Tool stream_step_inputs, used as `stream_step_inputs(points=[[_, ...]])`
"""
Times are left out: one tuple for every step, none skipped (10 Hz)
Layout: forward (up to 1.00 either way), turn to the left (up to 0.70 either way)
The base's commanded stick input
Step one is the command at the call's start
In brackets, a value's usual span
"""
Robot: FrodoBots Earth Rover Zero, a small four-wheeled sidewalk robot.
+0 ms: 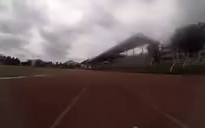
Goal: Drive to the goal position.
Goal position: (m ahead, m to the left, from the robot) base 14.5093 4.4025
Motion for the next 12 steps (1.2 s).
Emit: stream_step_inputs(points=[[0.67, 0.0], [0.67, 0.0], [0.67, 0.0], [0.67, 0.0], [0.67, 0.0], [0.67, 0.0], [0.67, 0.0], [0.67, 0.0], [0.67, 0.0], [0.67, 0.0], [0.67, 0.0], [0.67, 0.0]])
